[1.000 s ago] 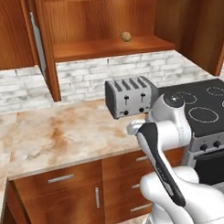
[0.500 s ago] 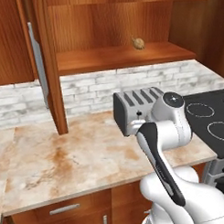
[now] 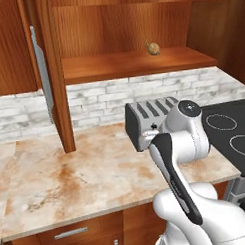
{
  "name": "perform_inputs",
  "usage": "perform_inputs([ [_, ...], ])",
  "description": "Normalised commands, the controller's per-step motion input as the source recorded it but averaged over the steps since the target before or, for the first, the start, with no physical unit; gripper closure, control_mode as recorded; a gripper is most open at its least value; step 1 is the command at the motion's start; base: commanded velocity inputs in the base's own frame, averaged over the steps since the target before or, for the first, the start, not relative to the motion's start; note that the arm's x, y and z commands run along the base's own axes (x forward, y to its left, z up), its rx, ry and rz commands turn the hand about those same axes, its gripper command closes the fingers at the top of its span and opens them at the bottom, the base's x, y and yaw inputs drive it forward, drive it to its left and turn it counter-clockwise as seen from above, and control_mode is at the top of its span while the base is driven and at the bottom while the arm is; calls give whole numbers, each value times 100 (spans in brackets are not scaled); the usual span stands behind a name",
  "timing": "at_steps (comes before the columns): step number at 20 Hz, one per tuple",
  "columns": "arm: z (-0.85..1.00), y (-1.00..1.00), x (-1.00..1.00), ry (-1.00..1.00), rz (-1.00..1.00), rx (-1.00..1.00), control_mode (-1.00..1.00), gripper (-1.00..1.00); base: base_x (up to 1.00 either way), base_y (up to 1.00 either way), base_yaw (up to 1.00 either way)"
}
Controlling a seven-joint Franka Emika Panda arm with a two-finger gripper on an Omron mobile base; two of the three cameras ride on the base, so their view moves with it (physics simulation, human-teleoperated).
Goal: Pick the onions from the cabinet and place them in one bowl. Pick the cucumber from the sink and place it in the other bowl.
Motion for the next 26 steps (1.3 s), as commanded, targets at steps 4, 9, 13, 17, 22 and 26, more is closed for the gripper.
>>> perform_inputs([
  [4, 30, 0, -14, -8, 1, -5, -100, -100, -3, 0, 0],
  [9, 61, -16, -14, -7, 1, -7, -100, -100, 0, 0, 0],
  [13, 71, -26, -45, -20, -2, 0, -100, -100, 0, 0, 0],
  [17, 86, -9, -27, -26, -4, 4, -100, -100, 0, 0, 0],
  [22, 85, -4, -6, -26, -5, 2, -100, -100, 0, 0, 0],
  [26, 90, -8, 0, -21, -7, 0, -100, -100, 0, 0, 0],
])
